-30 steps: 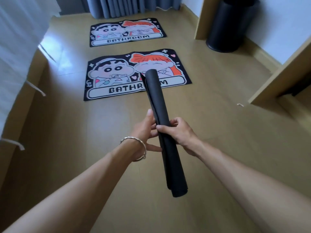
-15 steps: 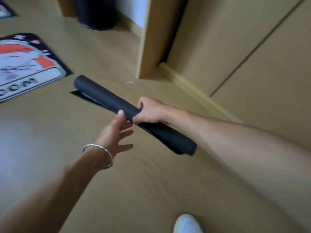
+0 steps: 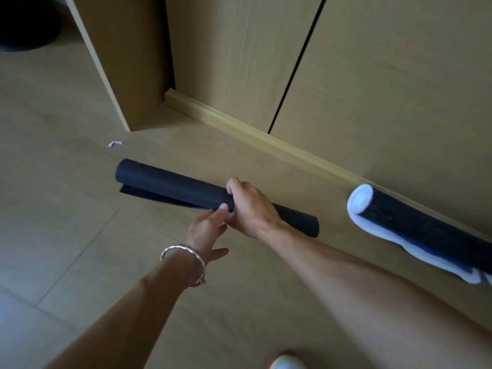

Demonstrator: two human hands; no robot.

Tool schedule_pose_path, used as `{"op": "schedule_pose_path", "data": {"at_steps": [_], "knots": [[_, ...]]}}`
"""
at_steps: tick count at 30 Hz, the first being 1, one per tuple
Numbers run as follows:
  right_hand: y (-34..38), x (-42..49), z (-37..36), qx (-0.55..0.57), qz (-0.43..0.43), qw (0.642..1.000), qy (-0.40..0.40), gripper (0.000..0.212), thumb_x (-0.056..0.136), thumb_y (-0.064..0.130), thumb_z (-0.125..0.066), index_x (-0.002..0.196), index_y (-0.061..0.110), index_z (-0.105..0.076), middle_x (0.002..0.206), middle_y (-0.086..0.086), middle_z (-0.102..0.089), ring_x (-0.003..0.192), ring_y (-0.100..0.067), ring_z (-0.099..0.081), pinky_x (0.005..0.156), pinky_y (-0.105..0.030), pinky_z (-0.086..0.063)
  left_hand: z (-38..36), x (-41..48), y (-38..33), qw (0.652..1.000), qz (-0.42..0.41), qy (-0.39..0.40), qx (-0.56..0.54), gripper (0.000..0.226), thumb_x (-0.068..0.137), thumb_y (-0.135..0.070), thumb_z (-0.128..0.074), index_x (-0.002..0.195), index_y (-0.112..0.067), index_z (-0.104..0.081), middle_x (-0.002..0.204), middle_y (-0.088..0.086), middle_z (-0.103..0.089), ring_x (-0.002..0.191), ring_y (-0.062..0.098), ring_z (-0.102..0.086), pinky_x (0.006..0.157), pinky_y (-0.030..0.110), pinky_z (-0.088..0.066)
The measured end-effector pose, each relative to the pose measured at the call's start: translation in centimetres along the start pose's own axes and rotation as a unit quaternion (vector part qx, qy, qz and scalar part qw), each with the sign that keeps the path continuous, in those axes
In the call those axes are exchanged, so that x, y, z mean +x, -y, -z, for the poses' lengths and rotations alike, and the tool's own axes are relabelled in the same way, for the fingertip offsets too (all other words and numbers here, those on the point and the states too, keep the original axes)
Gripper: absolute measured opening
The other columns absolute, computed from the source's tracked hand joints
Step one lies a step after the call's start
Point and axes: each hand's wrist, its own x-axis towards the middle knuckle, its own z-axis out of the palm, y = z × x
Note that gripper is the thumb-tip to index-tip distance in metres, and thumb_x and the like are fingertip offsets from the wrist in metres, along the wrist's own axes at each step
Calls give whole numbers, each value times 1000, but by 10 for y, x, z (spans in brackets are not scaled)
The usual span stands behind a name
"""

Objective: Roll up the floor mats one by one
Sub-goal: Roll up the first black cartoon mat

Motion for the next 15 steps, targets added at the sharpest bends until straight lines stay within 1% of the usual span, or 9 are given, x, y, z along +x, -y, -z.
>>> {"op": "schedule_pose_path", "data": {"at_steps": [1, 2, 4, 5, 8, 9, 11, 13, 15], "knots": [[-8, 6, -1, -9, 1, 1000, -3, 29, 84, 26, -63, 97, 13, -40, 94, -11, -55, 81, -31, -53, 68, -39, -45, -2, 2, -4, 1000, -7, 7, 10, 18, 95, -36, -48, 111, -35, -57, 133, -4, -51, 119, 12, -48, 90, 42, -45], [-16, 13, -3, -15, -1, 1000, -8, 27, 84, 23, -62, 96, 14, -39, 94, -11, -55, 82, -31, -54, 69, -40, -45, -4, 6, -8, 1000, -16, 12, 16, 22, 95, -36, -49, 116, -36, -55, 136, -4, -48, 120, 12, -46, 91, 41, -45], [-30, 27, -7, -22, -5, 1000, -18, 24, 84, 16, -61, 95, 15, -39, 94, -11, -55, 85, -31, -54, 71, -40, -46, -4, 18, -17, 999, -25, 13, 26, 47, 94, -37, -51, 139, -30, -40, 144, -2, -40, 128, 16, -41, 94, 39, -44], [-37, 33, -9, -23, -9, 999, -25, 24, 83, 12, -60, 96, 14, -40, 94, -11, -55, 85, -30, -53, 71, -39, -45, -5, 23, -20, 999, -24, 11, 40, 54, 93, -39, -52, 144, -29, -35, 146, -1, -38, 130, 17, -40, 94, 38, -43], [-62, 47, -15, -29, -34, 998, -44, 24, 82, 5, -57, 95, 15, -39, 96, -10, -53, 88, -27, -51, 72, -35, -43, -10, 36, -26, 996, -27, 15, 87, 56, 93, -45, -50, 144, -32, -32, 147, 0, -37, 124, 18, -42, 94, 36, -42], [-71, 50, -16, -31, -45, 997, -49, 25, 81, 3, -56, 94, 16, -40, 96, -9, -53, 89, -27, -51, 73, -35, -44, -13, 41, -27, 994, -29, 15, 107, 58, 91, -50, -50, 144, -34, -33, 147, 0, -38, 123, 18, -43, 97, 37, -41], [-89, 56, -16, -43, -66, 996, -51, 26, 80, 3, -58, 97, 15, -43, 97, -9, -54, 90, -27, -52, 77, -37, -47, -20, 52, -32, 988, -30, 24, 153, 70, 78, -66, -51, 141, -40, -35, 148, -3, -36, 130, 20, -40, 107, 46, -34], [-108, 61, -13, -57, -80, 994, -46, 28, 79, 4, -60, 101, 14, -45, 100, -8, -54, 93, -27, -52, 81, -38, -46, -31, 62, -35, 982, -30, 35, 185, 81, 64, -76, -49, 138, -45, -37, 150, -6, -35, 134, 20, -36, 109, 52, -30], [-128, 66, -6, -76, -83, 993, -44, 30, 79, 4, -60, 103, 13, -45, 102, -9, -54, 95, -28, -52, 82, -36, -43, -46, 72, -36, 979, -34, 46, 194, 73, 72, -72, -49, 139, -44, -36, 150, -6, -35, 135, 19, -35, 110, 52, -28]]}}
